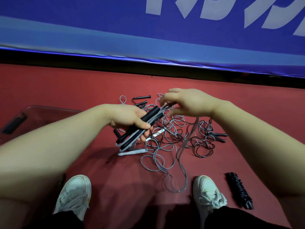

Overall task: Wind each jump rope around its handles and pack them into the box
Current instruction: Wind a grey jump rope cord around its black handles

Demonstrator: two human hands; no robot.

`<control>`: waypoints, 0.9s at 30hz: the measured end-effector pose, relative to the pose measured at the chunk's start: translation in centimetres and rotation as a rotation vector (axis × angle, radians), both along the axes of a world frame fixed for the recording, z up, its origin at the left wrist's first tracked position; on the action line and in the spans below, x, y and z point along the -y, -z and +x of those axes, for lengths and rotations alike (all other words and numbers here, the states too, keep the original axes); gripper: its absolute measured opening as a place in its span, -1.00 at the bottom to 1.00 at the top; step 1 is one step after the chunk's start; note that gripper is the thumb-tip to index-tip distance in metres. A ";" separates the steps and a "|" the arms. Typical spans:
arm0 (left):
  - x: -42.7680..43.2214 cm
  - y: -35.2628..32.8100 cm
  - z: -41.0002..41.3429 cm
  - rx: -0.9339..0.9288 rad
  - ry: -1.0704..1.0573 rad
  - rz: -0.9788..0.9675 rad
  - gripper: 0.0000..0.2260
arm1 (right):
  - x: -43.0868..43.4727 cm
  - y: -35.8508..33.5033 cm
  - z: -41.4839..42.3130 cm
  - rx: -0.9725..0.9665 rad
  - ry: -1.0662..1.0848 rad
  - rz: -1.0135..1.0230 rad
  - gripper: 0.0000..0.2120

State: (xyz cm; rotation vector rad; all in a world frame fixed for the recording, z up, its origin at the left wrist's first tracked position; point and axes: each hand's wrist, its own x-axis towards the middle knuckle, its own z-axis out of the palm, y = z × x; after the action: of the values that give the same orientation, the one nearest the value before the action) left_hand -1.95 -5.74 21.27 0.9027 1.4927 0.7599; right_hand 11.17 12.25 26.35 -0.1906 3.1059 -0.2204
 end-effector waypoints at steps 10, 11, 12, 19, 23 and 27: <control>-1.2 0.6 -0.2 -0.249 0.019 -0.056 -0.87 | 2.9 -0.4 -1.1 0.056 0.151 0.377 -0.76; -1.1 0.6 -0.3 -0.261 0.021 -0.061 -0.87 | 3.3 -0.1 -1.3 0.045 0.202 0.392 -0.77; -1.0 0.7 -0.5 -0.271 0.023 -0.063 -0.87 | 3.5 0.2 -1.5 0.062 0.266 0.377 -0.75; 2.0 -0.2 -3.0 -0.259 -0.100 -0.054 -0.88 | 1.3 1.9 0.1 0.365 0.402 -0.423 -0.73; 2.7 -0.6 -3.7 -0.247 -0.186 -0.043 -0.93 | -2.2 2.2 -0.3 0.024 0.355 -0.144 -0.82; 2.0 -2.0 -3.0 -0.011 -0.259 0.057 -0.93 | -5.0 1.6 -1.7 -0.549 0.646 -0.121 -0.78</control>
State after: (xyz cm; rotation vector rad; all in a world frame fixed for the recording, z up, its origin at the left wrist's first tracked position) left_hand -4.92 -7.71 23.25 0.7640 1.6241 0.9912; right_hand 9.48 17.23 24.76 0.9149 3.5706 -0.4256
